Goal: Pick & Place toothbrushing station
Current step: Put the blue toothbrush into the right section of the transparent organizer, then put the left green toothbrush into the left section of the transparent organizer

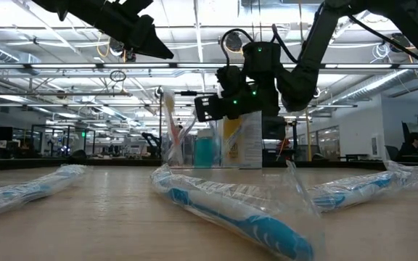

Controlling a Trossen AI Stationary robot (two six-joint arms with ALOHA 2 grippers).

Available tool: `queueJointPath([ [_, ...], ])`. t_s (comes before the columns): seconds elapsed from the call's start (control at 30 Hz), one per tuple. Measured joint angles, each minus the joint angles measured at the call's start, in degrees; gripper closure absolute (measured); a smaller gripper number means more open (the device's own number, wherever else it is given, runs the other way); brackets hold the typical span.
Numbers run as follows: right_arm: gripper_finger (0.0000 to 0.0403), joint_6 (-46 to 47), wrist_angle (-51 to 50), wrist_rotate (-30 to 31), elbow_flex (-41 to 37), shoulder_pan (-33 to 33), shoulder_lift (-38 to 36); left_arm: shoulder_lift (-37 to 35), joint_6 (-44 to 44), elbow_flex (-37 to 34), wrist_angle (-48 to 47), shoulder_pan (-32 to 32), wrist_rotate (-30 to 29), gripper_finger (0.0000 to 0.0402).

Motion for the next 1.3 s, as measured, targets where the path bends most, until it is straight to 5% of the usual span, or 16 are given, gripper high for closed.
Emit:
queueJointPath([
  [0.33, 0.0226, -3.49, 6.65, -0.40, 0.00, 1.20, 0.00, 0.00, 0.00, 0.00, 0.01, 0.00, 0.00, 0.0188],
  [0.6, 0.0215, -4.91, 4.23, -1.60, 0.05, 2.18, -3.61, 0.00, 0.05, 0.00, 0.00, 0.04, 0.00, 0.0188],
  [0.9, 0.0218, 1.62, -36.25, -2.30, 0.07, 5.57, -17.68, 0.00, -0.76, 0.00, 0.00, 0.09, 0.02, 0.0188],
  [1.3, 0.0226, 26.26, -77.86, -2.06, -0.76, 10.58, -35.71, 0.00, -2.44, 0.00, 0.02, -0.02, 0.07, 0.0188],
])
